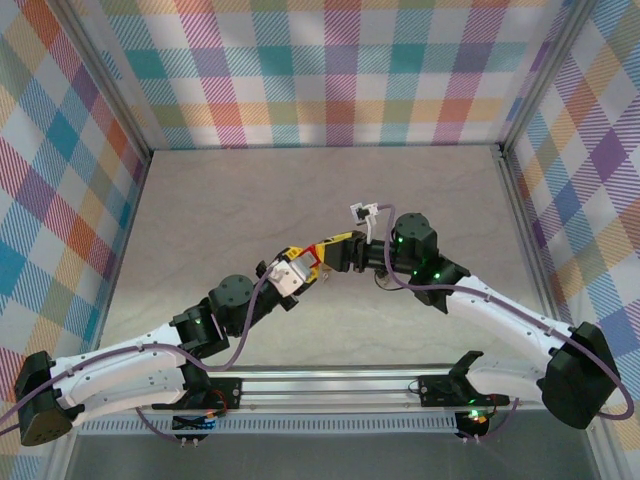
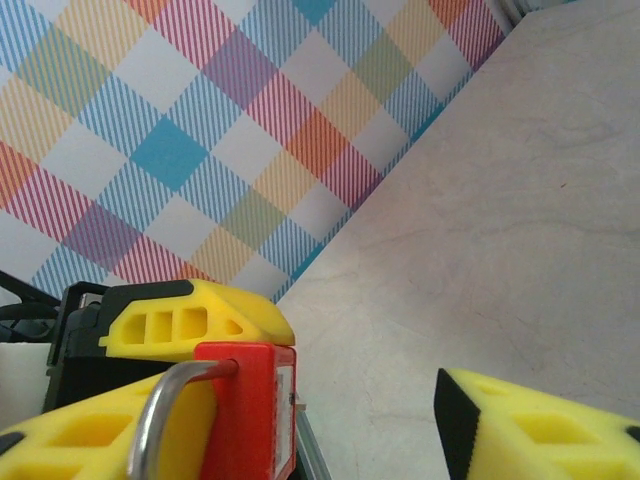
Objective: Lock with the key
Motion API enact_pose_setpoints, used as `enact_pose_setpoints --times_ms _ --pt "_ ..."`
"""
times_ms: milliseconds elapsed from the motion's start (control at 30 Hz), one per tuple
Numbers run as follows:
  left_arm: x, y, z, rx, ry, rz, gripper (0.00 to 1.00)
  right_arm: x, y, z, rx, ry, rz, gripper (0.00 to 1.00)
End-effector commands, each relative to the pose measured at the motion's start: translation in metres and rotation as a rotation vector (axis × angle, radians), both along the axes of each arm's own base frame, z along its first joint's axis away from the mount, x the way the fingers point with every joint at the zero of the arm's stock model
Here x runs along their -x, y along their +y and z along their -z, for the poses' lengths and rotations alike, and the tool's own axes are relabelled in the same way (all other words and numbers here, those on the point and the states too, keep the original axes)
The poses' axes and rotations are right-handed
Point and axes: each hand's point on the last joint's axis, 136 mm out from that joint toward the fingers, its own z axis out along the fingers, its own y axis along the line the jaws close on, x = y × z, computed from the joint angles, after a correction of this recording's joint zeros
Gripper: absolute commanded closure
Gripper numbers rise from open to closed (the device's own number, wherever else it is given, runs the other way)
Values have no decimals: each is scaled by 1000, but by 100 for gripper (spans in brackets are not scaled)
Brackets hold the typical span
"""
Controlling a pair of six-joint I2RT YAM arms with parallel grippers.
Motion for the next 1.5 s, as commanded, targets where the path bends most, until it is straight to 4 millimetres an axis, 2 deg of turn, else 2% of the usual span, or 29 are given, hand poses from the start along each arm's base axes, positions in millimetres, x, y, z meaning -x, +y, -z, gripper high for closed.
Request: enact_pose_setpoints --times_ms 0,267,600,733,900,1167,1467 --pt "2 0 -82 217 -100 4 100 40 6 42 94 119 -165 34" --pt "-6 -3 -56 86 -4 -33 100 35 -1 37 78 93 -97 27" --pt "-13 -11 -14 -85 90 -51 100 13 -25 34 36 82 83 15" --pt "-14 -12 -6 -107 108 -52 100 5 -34 34 16 94 141 13" --pt "-8 -16 6 -139 144 -17 100 2 -39 32 -5 96 153 13" --pt "-2 -25 23 -179 195 39 100 18 -28 22 -44 64 23 16" --pt "-4 -30 16 -145 219 37 100 23 -19 28 -29 102 -48 24"
